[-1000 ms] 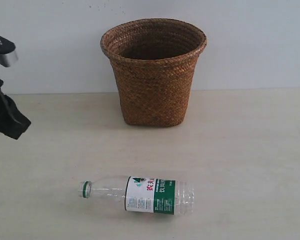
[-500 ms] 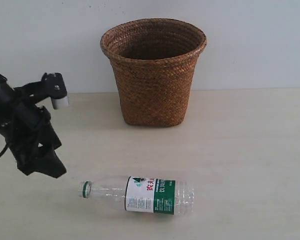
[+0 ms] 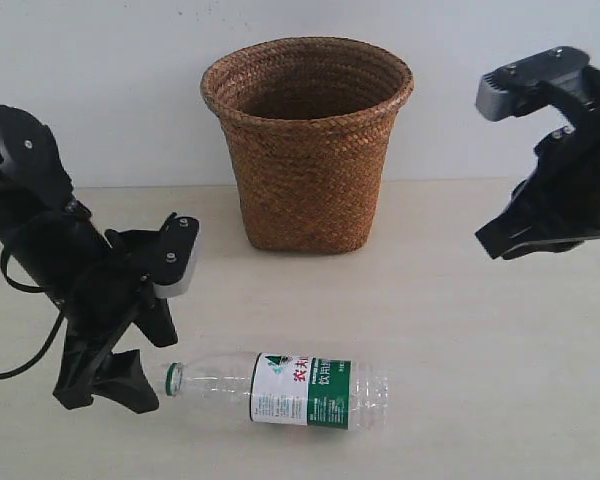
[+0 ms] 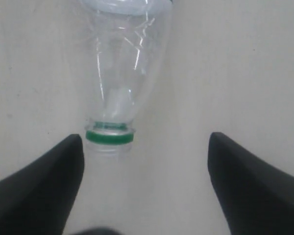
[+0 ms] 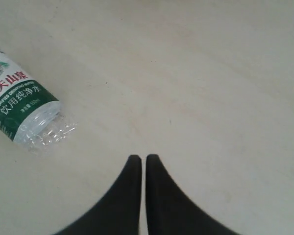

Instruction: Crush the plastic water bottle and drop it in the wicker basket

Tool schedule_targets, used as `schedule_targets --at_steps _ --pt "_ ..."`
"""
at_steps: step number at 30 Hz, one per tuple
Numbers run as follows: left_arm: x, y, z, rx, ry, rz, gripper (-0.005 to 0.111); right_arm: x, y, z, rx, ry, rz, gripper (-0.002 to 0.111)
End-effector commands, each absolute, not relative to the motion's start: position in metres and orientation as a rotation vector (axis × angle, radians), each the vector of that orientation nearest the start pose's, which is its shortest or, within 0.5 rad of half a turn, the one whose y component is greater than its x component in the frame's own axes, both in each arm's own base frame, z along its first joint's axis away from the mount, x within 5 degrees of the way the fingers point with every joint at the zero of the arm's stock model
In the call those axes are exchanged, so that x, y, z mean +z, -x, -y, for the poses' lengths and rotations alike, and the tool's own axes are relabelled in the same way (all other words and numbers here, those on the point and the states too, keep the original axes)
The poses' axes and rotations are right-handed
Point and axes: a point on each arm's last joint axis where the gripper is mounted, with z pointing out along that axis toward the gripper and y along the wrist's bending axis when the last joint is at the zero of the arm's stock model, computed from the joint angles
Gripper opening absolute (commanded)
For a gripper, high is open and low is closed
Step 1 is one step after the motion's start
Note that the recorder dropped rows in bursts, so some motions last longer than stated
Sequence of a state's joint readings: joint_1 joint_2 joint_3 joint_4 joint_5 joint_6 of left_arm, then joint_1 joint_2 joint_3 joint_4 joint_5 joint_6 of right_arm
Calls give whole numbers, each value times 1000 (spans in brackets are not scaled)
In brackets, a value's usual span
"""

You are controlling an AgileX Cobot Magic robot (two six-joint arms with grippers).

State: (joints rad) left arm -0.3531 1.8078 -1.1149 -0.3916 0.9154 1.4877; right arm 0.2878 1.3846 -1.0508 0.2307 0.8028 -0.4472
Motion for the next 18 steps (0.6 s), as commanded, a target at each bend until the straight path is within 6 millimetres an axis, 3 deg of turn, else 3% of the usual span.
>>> schedule_targets --at_steps 1,5,12,18 --pt "167 -304 152 373 2442 2300 66 275 -281 -103 268 835 -2511 0" --pt "153 -307 152 369 2421 2278 66 261 -288 -106 290 857 -2542 0" --pt "132 -313 153 356 2392 2286 66 258 -290 -110 329 850 -2529 0" --pt "130 -313 156 397 2392 2307 66 259 -291 -110 326 842 -2519 0"
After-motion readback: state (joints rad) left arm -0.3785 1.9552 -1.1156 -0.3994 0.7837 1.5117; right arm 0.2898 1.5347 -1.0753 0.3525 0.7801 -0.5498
